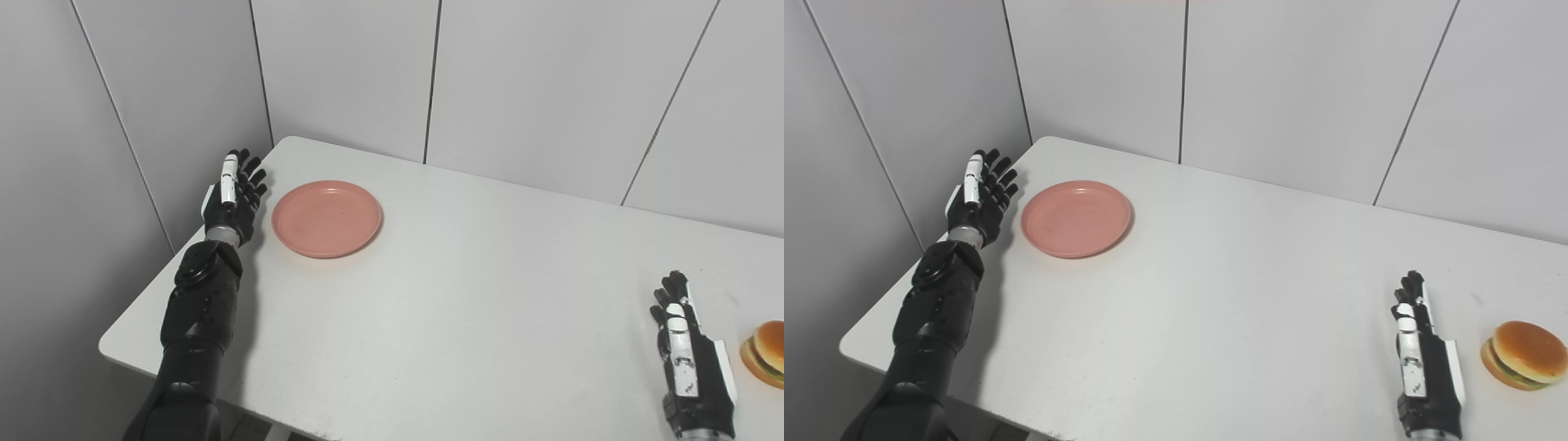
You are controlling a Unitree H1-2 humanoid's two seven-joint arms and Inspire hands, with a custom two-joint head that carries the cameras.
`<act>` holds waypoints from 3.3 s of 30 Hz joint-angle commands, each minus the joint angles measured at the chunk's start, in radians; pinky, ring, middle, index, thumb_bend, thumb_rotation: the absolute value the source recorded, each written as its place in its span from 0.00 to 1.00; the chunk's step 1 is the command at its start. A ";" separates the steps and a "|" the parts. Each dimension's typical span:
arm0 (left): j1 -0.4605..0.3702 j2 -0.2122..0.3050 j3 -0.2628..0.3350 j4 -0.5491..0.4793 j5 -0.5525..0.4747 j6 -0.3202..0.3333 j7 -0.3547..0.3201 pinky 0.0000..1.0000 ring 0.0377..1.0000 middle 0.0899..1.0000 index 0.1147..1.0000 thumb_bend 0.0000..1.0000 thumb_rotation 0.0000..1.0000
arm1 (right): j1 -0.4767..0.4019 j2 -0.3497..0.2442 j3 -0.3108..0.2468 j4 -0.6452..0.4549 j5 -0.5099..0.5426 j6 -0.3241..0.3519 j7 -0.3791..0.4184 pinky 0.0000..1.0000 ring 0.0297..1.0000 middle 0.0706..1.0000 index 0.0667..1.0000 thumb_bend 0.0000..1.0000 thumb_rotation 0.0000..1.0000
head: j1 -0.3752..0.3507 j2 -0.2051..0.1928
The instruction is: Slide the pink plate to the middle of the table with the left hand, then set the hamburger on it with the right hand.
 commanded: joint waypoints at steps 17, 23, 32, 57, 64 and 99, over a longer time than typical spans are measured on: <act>-0.070 0.027 -0.016 0.101 -0.005 -0.074 -0.056 0.96 0.93 0.92 0.90 0.36 1.00 | 0.069 0.005 -0.002 0.050 0.006 -0.019 0.004 1.00 1.00 1.00 1.00 0.10 1.00 | 0.000 0.007; -0.062 0.020 -0.031 0.082 -0.003 -0.028 -0.067 0.95 0.92 0.91 0.91 0.35 1.00 | 0.072 0.005 -0.001 0.044 0.000 -0.015 0.001 1.00 1.00 1.00 1.00 0.11 1.00 | -0.003 0.011; -0.047 -0.024 -0.085 0.024 0.016 0.027 -0.058 0.94 0.91 0.91 0.90 0.35 1.00 | 0.073 0.006 0.002 0.028 -0.008 0.007 -0.003 1.00 1.00 1.00 1.00 0.10 1.00 | -0.009 0.017; -0.024 -0.107 -0.138 -0.006 0.012 0.060 -0.093 0.92 0.90 0.89 0.88 0.34 1.00 | 0.072 0.025 0.000 0.029 -0.021 -0.002 -0.011 1.00 0.99 1.00 1.00 0.11 1.00 | -0.048 0.036; -0.012 -0.138 -0.149 -0.023 0.003 0.081 -0.111 0.93 0.91 0.90 0.89 0.35 1.00 | 0.076 0.032 0.003 0.010 -0.046 0.022 -0.031 1.00 0.97 0.99 1.00 0.12 1.00 | -0.077 0.052; 0.114 -0.292 -0.383 -0.280 0.055 0.223 -0.158 0.93 0.91 0.91 0.90 0.33 1.00 | 0.085 0.079 0.029 -0.049 -0.100 0.098 -0.087 0.98 0.95 0.97 0.98 0.19 1.00 | -0.219 0.109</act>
